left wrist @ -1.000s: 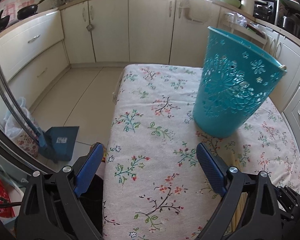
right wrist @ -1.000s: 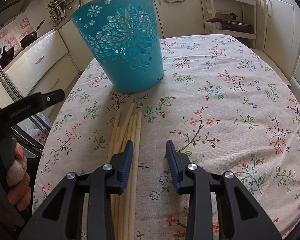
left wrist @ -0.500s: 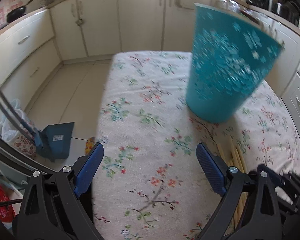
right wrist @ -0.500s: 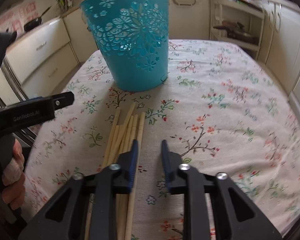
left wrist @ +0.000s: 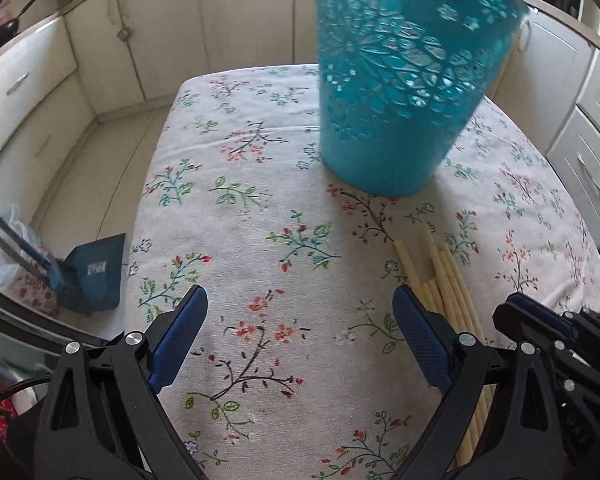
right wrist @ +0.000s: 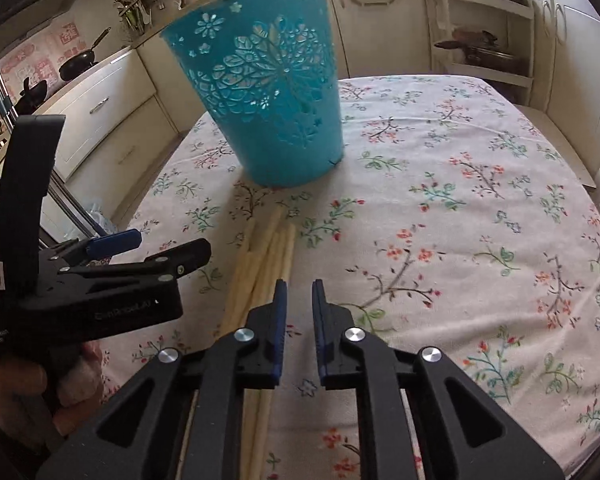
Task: Organize utensils
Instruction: 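Close the right gripper on another chopstick beside the bundle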
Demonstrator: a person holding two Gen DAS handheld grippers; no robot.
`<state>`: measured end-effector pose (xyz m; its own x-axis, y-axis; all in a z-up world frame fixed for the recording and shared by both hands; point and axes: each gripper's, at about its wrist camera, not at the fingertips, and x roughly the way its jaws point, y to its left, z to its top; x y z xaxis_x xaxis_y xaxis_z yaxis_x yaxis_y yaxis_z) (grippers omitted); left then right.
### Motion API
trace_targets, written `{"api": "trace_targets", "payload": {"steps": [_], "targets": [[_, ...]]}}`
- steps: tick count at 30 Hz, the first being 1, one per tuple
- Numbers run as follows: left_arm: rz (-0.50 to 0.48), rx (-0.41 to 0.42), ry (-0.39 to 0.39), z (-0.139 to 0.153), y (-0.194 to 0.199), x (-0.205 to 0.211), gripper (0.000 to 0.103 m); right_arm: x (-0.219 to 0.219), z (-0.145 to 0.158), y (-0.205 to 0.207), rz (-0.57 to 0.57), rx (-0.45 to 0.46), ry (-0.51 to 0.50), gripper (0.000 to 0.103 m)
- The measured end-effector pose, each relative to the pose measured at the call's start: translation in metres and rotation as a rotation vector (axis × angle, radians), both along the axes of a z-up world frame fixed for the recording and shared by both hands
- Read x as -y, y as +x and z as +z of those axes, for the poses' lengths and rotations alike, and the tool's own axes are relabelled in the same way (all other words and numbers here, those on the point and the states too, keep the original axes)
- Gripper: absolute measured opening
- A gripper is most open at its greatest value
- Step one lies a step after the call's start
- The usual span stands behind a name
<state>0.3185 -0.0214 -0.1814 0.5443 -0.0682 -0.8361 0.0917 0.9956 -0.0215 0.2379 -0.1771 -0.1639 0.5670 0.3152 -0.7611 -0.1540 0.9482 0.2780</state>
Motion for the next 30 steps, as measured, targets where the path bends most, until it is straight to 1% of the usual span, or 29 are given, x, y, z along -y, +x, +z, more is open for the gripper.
{"api": "trace_targets", "payload": {"steps": [4,8,9,10,14,19,30], "targets": [[0.013,0.002,-0.008,0.0,0.0,-0.003,0.09,-0.006,-0.009,0.003,0.019,-0.019,0.014,0.013],[0.004,-0.003,-0.001,-0.002,-0.003,0.001,0.09,-0.014,-0.007,0.002,0.039,0.012,-0.065,0.013],[0.001,-0.003,0.0,-0.002,-0.003,0.001,0.09,-0.014,-0.007,0.002,0.042,0.012,-0.074,0.013],[-0.001,-0.003,0.0,-0.002,-0.004,0.002,0.09,-0.015,-0.006,0.002,0.043,0.013,-0.099,0.009],[-0.027,-0.012,-0.004,-0.002,-0.004,0.006,0.09,-0.014,-0.004,-0.001,0.051,-0.002,-0.149,0.008],[-0.043,-0.013,0.01,-0.002,-0.005,0.014,0.09,-0.006,-0.003,-0.003,0.04,-0.017,-0.111,0.008],[-0.026,-0.034,0.05,-0.01,0.003,0.022,0.09,-0.004,-0.003,-0.004,0.046,-0.013,-0.083,0.008]]}}
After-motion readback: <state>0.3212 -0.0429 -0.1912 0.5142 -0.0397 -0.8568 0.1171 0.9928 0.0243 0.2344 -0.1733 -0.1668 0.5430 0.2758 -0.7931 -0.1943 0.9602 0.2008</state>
